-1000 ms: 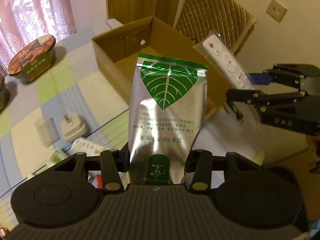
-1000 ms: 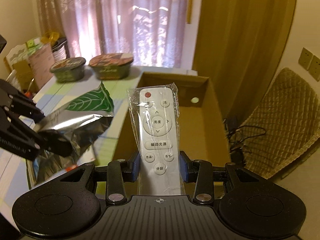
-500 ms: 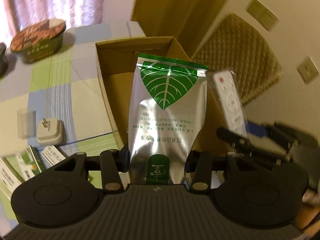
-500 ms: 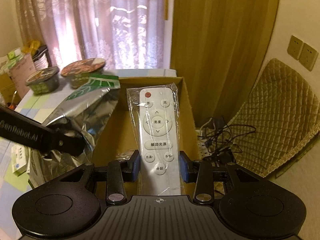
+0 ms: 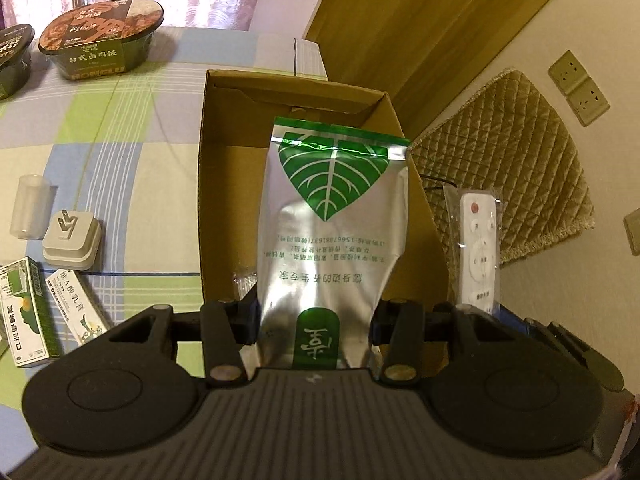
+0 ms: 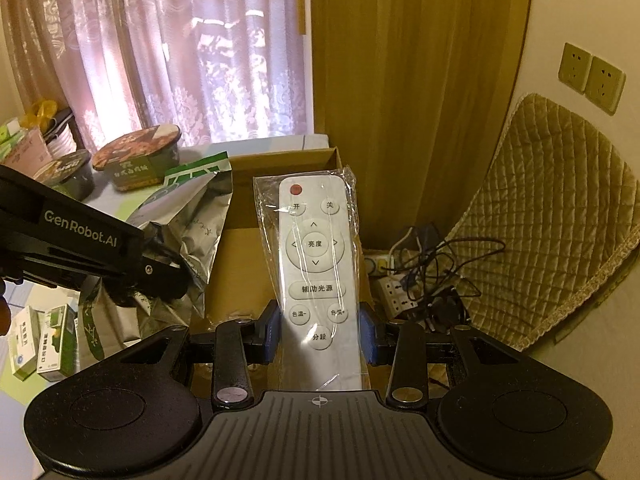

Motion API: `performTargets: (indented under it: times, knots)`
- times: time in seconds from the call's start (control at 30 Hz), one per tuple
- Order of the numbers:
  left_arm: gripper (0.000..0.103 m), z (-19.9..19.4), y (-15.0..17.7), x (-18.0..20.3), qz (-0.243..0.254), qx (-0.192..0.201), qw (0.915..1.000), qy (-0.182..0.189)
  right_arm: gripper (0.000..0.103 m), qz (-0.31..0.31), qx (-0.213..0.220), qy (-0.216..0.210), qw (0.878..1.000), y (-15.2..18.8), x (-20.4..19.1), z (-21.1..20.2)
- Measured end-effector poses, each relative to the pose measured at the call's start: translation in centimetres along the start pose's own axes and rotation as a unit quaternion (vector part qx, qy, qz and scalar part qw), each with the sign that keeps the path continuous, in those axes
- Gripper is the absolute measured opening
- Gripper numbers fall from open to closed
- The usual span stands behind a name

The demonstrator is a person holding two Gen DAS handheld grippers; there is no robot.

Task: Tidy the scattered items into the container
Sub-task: 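Carry the pouch and remote over the cardboard box, then open both grippers to drop the pouch and remote into the box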

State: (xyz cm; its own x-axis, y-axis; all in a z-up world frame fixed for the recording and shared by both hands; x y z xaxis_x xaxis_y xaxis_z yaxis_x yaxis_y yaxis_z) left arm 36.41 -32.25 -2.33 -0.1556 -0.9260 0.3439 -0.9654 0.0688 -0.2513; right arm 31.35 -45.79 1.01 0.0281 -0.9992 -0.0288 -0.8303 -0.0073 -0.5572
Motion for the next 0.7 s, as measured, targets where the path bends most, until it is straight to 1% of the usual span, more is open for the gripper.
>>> performTargets:
  times: [0.27, 0.33, 0.37, 0.4, 0.7]
  knots:
    - [0.042, 0.6, -0.3, -0.3, -0.006, 0.005, 0.9999, -0.007, 0.042, 0.003, -0.003, 0.001, 1.0, 0.0, 0.3, 0.7]
    - [0.046, 0.6, -0.5, -0.3, -0.006, 0.01, 0.9999, -0.002, 0.042, 0.003, -0.003, 0.001, 1.0, 0.1, 0.3, 0.8]
    - [0.054, 0.5, -0.6, -0.3, -0.006, 0.014, 0.9999, -0.002, 0.042, 0.003, -0.003, 0.001, 1.0, 0.1, 0.3, 0.8]
    - [0.057, 0.4, -0.6, -0.3, -0.005, 0.017, 0.9998, -0.003, 0.042, 0.002, -0.003, 0.002, 1.0, 0.1, 0.3, 0.9]
    - [0.057, -0.2, -0.5, -1.1, -0.002, 0.018, 0.9998, -0.003, 0.042, -0.001, -0.005, 0.001, 1.0, 0.1, 0.2, 1.0]
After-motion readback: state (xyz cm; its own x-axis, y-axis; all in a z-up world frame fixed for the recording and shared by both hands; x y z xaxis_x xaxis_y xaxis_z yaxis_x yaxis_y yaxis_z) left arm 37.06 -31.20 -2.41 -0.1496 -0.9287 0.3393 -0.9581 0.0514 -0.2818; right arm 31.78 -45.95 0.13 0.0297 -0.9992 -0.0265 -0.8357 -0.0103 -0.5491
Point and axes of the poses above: each gripper's, at about its wrist camera, not at the fingertips, and z roughly the way its jaws point, x to its right, y to its underside, the point moved 6 cm from there along z, roughly the way its jaws point, and after that the axes turned 9 degrees about -x, right-handed, at the moved point
